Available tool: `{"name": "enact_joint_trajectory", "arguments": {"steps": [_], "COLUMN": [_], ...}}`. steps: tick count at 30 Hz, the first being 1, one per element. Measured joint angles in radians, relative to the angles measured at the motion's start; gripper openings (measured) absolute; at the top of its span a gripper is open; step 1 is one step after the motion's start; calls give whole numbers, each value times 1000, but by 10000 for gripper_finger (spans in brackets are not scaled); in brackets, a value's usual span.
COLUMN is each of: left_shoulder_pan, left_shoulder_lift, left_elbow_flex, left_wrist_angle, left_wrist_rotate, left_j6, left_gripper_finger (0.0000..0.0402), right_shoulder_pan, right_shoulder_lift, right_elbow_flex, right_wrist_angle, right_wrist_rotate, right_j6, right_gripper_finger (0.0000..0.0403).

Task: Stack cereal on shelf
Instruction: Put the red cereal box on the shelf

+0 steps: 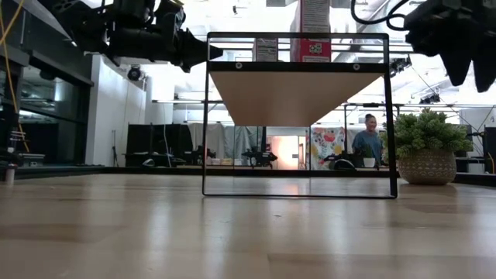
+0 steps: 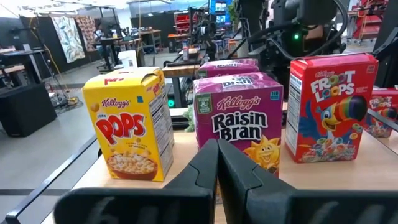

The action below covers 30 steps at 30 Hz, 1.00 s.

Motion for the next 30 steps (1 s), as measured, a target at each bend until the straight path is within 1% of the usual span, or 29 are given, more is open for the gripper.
{"name": "enact_joint_trajectory", "arguments": {"steps": [3, 6, 11, 13, 16, 22, 26, 29, 30], "left_shoulder_pan": [0, 0, 0, 0, 0, 0, 0, 0, 0], "left_shoulder_lift": [0, 0, 0, 0, 0, 0, 0, 0, 0], "left_elbow_flex": [0, 0, 0, 0, 0, 0, 0, 0, -1], "left_wrist_angle": [0, 0, 0, 1, 0, 0, -14, -15, -15], "left_wrist_rotate": [0, 0, 0, 0, 0, 0, 0, 0, 0], "left_j6": [0, 0, 0, -4, -5, -8, -7, -6, -6], "left_gripper_finger": [0, 0, 0, 0, 0, 0, 0, 0, 0], "right_shoulder_pan": [0, 0, 5, 20, 64, 234, 396, 530, 565], "right_shoulder_lift": [4, 3, 3, 3, 3, 3, 18, 62, 84], "right_elbow_flex": [0, 0, 0, 0, 0, 0, 1, 4, 10], "right_wrist_angle": [0, 0, 0, 9, 33, 127, 208, 286, 313], "right_wrist_rotate": [-30, -64, -104, -127, -158, -232, -217, -202, -207], "right_j6": [0, 3, 63, 111, 223, 503, 748, 910, 940], "right_gripper_finger": [235, 255, 261, 262, 262, 262, 262, 262, 262]}}
